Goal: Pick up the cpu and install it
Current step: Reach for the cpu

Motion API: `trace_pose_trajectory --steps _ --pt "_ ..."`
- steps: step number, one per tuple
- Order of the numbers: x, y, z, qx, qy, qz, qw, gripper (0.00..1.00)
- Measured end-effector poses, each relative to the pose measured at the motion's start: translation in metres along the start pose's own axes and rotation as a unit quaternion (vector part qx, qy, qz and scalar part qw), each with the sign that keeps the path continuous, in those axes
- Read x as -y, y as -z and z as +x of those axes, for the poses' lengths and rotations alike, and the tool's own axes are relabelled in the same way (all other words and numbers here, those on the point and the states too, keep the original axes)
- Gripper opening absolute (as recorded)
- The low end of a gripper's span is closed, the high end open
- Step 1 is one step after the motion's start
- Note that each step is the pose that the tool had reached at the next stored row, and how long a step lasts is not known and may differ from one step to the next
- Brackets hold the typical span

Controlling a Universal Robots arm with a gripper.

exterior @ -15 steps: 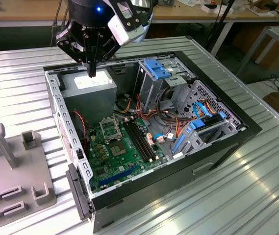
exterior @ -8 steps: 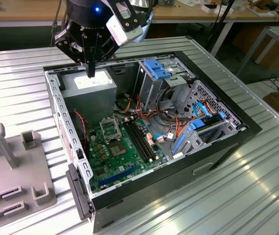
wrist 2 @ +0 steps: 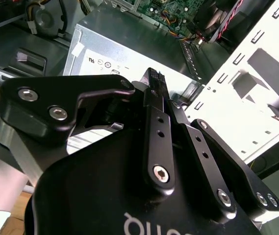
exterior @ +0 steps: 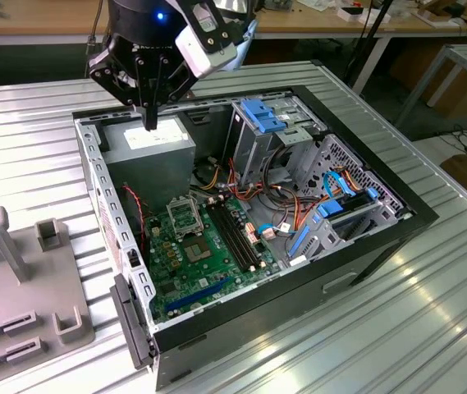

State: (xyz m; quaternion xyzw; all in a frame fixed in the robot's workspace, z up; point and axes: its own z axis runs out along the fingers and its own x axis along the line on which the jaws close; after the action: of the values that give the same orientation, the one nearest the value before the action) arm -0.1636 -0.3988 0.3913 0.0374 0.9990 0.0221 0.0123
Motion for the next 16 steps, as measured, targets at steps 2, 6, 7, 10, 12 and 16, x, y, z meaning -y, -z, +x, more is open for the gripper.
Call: trace_pose_trajectory --steps 2,6,7,10,12,16 --pt "0.0001 -0.0001 0.0008 0.0000 0.000 0.0000 1.00000 0.11" --pt "0.0002 -0.0002 0.0017 0.0000 0.000 0.0000 1.00000 0.11" --pt "0.0002 -0.0002 0.0019 0.0000 0.000 0.0000 1.00000 0.11" --pt "0.0002 -0.0002 0.0026 0.0000 0.000 0.0000 1.00000 0.11" --pt "0.0003 -0.0003 0.0033 0.0000 0.000 0.0000 1.00000 0.11" --pt "0.0004 -0.0004 0.0046 0.0000 0.000 0.0000 1.00000 0.11"
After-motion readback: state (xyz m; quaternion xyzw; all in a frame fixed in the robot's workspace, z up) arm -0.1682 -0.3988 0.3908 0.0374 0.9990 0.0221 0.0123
